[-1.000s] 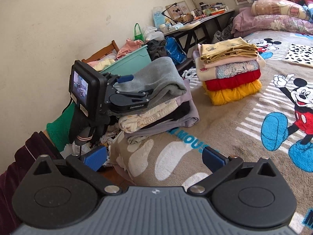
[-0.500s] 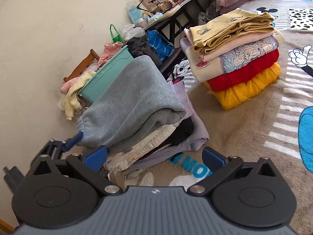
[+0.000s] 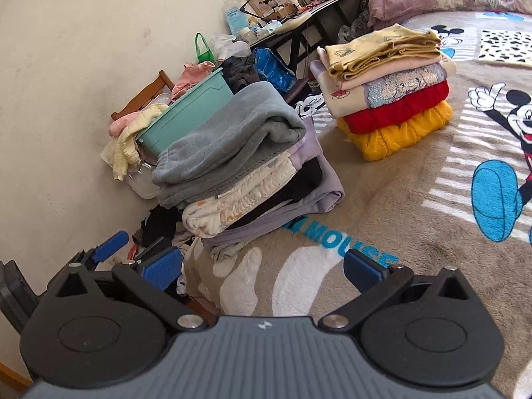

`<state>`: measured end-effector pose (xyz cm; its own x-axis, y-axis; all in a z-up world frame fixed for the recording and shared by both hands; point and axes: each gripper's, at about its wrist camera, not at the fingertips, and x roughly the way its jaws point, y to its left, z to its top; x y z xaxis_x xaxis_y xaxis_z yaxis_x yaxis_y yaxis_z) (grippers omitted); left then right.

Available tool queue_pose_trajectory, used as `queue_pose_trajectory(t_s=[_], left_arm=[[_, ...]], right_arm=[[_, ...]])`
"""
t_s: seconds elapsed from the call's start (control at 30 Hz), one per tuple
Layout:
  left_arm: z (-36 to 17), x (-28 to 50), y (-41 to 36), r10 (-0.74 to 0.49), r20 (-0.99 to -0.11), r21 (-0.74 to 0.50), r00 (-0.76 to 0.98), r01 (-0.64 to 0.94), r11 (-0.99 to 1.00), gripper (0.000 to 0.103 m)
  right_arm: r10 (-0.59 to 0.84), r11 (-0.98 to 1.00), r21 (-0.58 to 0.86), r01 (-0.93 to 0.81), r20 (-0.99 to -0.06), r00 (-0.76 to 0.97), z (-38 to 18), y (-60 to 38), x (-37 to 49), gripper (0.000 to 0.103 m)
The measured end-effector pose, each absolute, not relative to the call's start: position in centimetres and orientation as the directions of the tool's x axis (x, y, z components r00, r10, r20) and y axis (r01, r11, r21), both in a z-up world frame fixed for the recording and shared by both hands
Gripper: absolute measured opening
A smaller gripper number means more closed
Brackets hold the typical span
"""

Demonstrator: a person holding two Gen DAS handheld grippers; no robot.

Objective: Fold clothes

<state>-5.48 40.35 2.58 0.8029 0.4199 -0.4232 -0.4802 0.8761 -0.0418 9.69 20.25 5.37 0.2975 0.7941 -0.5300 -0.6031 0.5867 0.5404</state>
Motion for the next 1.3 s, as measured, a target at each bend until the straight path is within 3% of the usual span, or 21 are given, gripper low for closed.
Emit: queue_pose_trajectory(t_s=[0.1, 0.13, 0.17, 0.27, 0.47, 0.63, 0.8, 1.3], left_arm=[[4.5, -7.4, 39.7, 0.400, -0.437, -0.217, 0.806, -0.526, 0.823, 0.090], [5.3, -7.8, 39.1, 0.414, -0.430, -0.226, 0.802, -0.540, 0.811, 0.099], [6.3, -8.2, 38.6, 0.438, -0.418, -0.219, 0.796, -0.557, 0.801, 0.103], [9.4, -9.3, 36.7, 0.524, -0.387, -0.188, 0.759, -0.621, 0.761, 0.103], [13.1, -10.2, 34.7, 0.523, -0.416, -0.097, 0.744, -0.608, 0.788, 0.103], [13.1, -10.0, 33.1, 0.602, -0.404, 0.030, 0.688, -0.648, 0.761, 0.103], [12.9, -10.0, 32.7, 0.615, -0.434, 0.046, 0.658, -0.666, 0.745, 0.103], [13.1, -10.9, 30.6, 0.652, -0.419, 0.079, 0.632, -0.690, 0.719, 0.103]], right_arm=[[0.775, 0.598, 0.473, -0.647, -0.548, 0.315, 7.6, 19.9, 8.2, 0.103], [0.773, 0.597, 0.455, -0.661, -0.547, 0.322, 8.3, 19.7, 7.7, 0.103], [0.770, 0.597, 0.437, -0.673, -0.547, 0.328, 9.0, 19.5, 7.3, 0.103], [0.762, 0.594, 0.385, -0.706, -0.550, 0.341, 11.0, 18.8, 6.2, 0.103], [0.731, 0.620, 0.331, -0.711, -0.572, 0.372, 12.8, 18.1, 5.0, 0.103], [0.699, 0.656, 0.289, -0.697, -0.581, 0.417, 13.6, 17.6, 4.4, 0.103], [0.664, 0.676, 0.204, -0.708, -0.585, 0.466, 14.1, 17.5, 3.4, 0.103], [0.682, 0.641, 0.191, -0.743, -0.585, 0.438, 14.1, 17.3, 1.9, 0.103]])
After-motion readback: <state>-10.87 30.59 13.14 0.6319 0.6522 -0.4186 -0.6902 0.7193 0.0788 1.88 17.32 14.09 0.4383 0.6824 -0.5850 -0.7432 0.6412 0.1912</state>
